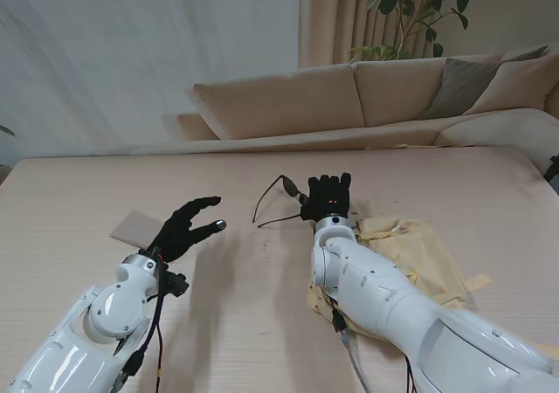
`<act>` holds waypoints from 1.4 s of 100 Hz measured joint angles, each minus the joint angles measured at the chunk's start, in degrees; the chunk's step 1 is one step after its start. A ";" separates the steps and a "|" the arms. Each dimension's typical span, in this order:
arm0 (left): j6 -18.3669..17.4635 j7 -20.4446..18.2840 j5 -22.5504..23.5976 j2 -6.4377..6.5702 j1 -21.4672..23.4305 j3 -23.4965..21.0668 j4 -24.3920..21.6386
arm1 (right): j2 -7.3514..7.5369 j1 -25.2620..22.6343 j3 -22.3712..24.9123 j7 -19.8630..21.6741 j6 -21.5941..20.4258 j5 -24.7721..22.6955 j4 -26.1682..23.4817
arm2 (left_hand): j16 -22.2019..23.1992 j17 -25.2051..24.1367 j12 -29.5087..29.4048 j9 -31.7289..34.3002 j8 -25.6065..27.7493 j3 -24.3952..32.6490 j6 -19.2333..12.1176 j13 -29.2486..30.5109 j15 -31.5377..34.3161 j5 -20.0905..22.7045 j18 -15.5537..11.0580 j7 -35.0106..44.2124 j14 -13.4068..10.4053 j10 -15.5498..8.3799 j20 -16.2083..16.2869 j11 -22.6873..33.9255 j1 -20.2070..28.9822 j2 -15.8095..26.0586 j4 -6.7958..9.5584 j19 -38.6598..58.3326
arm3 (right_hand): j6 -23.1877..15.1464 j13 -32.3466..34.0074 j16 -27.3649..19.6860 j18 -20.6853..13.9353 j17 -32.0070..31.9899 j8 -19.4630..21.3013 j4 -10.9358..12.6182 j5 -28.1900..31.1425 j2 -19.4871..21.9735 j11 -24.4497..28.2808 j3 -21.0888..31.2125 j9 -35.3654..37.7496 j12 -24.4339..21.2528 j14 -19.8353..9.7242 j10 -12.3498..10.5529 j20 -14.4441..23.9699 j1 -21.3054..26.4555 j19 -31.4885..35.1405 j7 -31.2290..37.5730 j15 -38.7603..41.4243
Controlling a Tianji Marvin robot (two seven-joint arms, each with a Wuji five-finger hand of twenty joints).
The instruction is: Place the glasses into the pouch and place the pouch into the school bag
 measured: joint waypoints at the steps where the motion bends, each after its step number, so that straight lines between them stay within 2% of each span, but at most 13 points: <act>1: 0.00 0.00 0.00 0.00 -0.01 0.01 0.02 | -0.11 0.00 0.12 -0.07 -0.01 0.18 0.15 | 0.00 0.00 0.00 0.00 0.00 0.00 0.00 0.00 0.00 0.00 0.04 0.00 0.00 0.00 0.00 0.00 0.00 0.00 0.00 0.00 | 0.16 0.00 0.00 0.00 0.00 -0.10 0.00 0.38 0.00 -0.01 0.00 0.12 0.00 0.00 0.02 0.00 0.00 0.00 -0.10 0.00; 21: 0.00 -0.09 0.21 0.00 -0.13 0.05 0.13 | -2.82 1.22 -0.58 -1.26 -0.68 3.10 5.46 | 0.00 0.00 0.00 0.00 0.00 0.00 0.00 0.00 0.00 0.01 0.13 0.00 0.00 0.00 0.02 0.00 0.00 0.00 0.00 -0.01 | 0.57 1.12 0.00 -0.09 0.00 -0.34 0.00 2.92 0.00 -0.03 0.04 2.32 0.00 0.06 0.27 0.00 0.00 0.21 -0.13 -0.01; 38: 0.06 0.18 0.38 -0.01 -0.12 0.01 0.13 | -2.98 1.51 -1.22 0.40 -0.97 3.25 5.35 | 0.00 0.00 0.00 0.00 0.00 0.01 0.00 0.00 0.00 0.01 0.17 0.00 0.00 0.00 0.02 0.00 0.00 0.00 0.00 -0.01 | 0.13 2.08 0.00 -0.22 0.00 -0.39 0.01 4.46 0.23 -0.03 0.06 5.01 0.00 0.06 0.35 0.00 0.02 0.23 -0.18 -0.01; 52: 0.28 0.31 0.33 -0.03 -0.12 0.03 0.14 | -3.41 1.89 -2.59 0.92 -1.11 3.22 6.29 | 0.00 0.00 0.00 0.04 0.00 0.01 0.00 0.00 0.00 0.52 0.21 0.00 0.00 0.00 0.03 0.00 0.00 0.00 0.00 -0.01 | -1.71 6.63 0.00 -0.25 0.02 -0.43 0.05 8.83 0.25 0.08 0.60 10.63 0.00 0.06 0.36 0.49 2.05 2.29 1.53 -0.19; 61: 0.28 0.34 0.33 -0.03 -0.13 0.06 0.16 | -4.37 2.40 -3.25 0.64 -1.09 3.26 8.31 | 0.00 0.00 0.00 0.04 0.00 0.02 0.00 0.00 0.00 0.52 0.22 0.00 0.00 0.00 0.03 0.00 0.00 0.00 0.00 -0.01 | -3.33 9.15 -0.04 -0.26 0.02 -5.09 -5.97 9.04 0.03 0.83 0.56 14.27 0.00 0.11 0.17 1.55 6.09 3.83 7.31 0.01; 67: 0.30 0.35 0.33 -0.04 -0.13 0.07 0.17 | -5.31 2.77 -3.73 -0.82 -1.10 3.31 10.31 | 0.00 0.00 0.00 0.05 0.00 0.02 0.00 0.00 0.00 0.53 0.23 0.00 0.00 0.00 0.03 0.01 0.00 -0.01 0.00 -0.01 | -4.29 11.41 -0.05 -0.18 0.15 -7.38 -7.40 10.33 -0.63 1.30 0.56 17.50 0.00 0.11 -0.14 2.19 8.44 5.22 11.04 0.06; 82: 0.43 0.43 0.26 -0.05 -0.15 0.07 0.17 | -7.04 3.39 -4.61 -3.22 -0.79 3.65 13.31 | 0.00 0.00 0.00 0.07 0.00 0.03 0.00 0.00 0.00 0.52 0.24 0.00 0.00 0.00 0.04 0.01 0.00 -0.01 0.00 -0.01 | -6.08 16.37 -0.20 1.56 2.29 -8.87 -7.48 13.90 -2.18 1.81 1.98 24.42 -0.97 0.88 -0.18 2.83 11.89 6.49 14.51 2.35; 94: 0.48 0.47 0.27 -0.06 -0.15 0.07 0.17 | -7.60 3.78 -6.05 -3.17 1.10 3.40 13.95 | 0.00 0.00 0.00 0.85 0.00 0.03 0.00 0.01 0.00 0.53 0.24 0.00 0.00 0.01 0.04 0.70 0.00 -0.01 0.00 -0.01 | -6.80 19.74 -0.23 2.85 4.29 -8.90 -7.50 16.91 -6.74 2.86 4.24 28.41 -1.05 0.97 -0.74 3.47 11.74 6.80 14.74 2.71; 97: 0.51 0.48 0.27 -0.06 -0.15 0.07 0.17 | -7.71 3.83 -6.05 -3.07 1.49 3.32 14.02 | 0.00 0.00 0.00 0.86 0.00 0.03 0.00 0.01 0.00 0.53 0.24 0.00 0.00 0.01 0.04 0.70 0.00 -0.01 0.00 -0.01 | -6.80 20.48 -0.23 3.28 4.43 -8.93 -8.80 17.07 -8.03 2.90 4.78 29.31 -1.05 1.01 -0.78 3.50 11.74 6.86 14.74 2.82; 107: 0.55 0.48 0.26 -0.07 -0.15 0.07 0.17 | -7.96 3.97 -6.33 -2.77 2.68 3.12 14.20 | 0.00 0.00 0.00 0.87 0.00 0.05 0.00 0.01 0.00 0.53 0.25 0.00 0.00 0.02 0.04 0.70 0.00 -0.01 0.00 -0.01 | -6.80 21.06 -0.29 3.88 5.16 -9.57 -10.13 17.46 -10.78 2.90 5.48 30.14 -0.76 1.07 -0.81 4.04 11.76 7.19 14.77 3.01; 120: 0.54 0.57 0.25 -0.08 -0.13 0.03 0.17 | -7.97 4.33 -8.53 -0.07 5.83 2.30 14.15 | 0.00 0.00 0.00 1.46 0.00 0.05 0.01 0.08 0.00 1.10 0.26 0.00 0.00 0.02 0.05 0.66 0.01 -0.01 0.00 -0.01 | -8.49 22.53 -0.36 3.92 6.62 -8.64 -10.38 18.92 -12.20 3.56 6.96 30.86 0.95 1.02 -1.46 4.31 11.75 7.33 16.14 3.80; 129: 0.52 0.57 0.30 -0.08 -0.10 -0.04 0.16 | -7.97 4.38 -8.56 0.29 5.91 2.01 14.17 | 0.00 0.00 0.00 1.46 0.00 0.05 0.01 0.09 0.00 1.10 0.27 0.00 0.00 0.02 0.06 0.66 0.01 -0.01 0.00 -0.01 | -8.46 22.54 -0.36 3.92 6.75 -7.94 -10.38 19.19 -12.51 3.57 6.96 30.86 1.52 0.98 -1.49 4.33 11.75 7.34 16.19 3.83; 140: 0.54 0.57 0.13 -0.09 -0.10 -0.05 0.16 | -8.05 4.38 -8.47 0.23 5.81 2.10 14.34 | 0.00 0.00 0.00 1.47 0.00 0.05 0.01 0.09 0.00 1.10 0.27 0.00 0.00 0.03 0.06 0.66 0.01 -0.01 0.00 -0.01 | -10.96 25.32 -0.36 3.97 7.89 -6.35 -10.38 22.09 -12.60 4.33 7.62 33.77 2.14 0.73 -2.08 4.41 11.76 7.47 18.28 5.21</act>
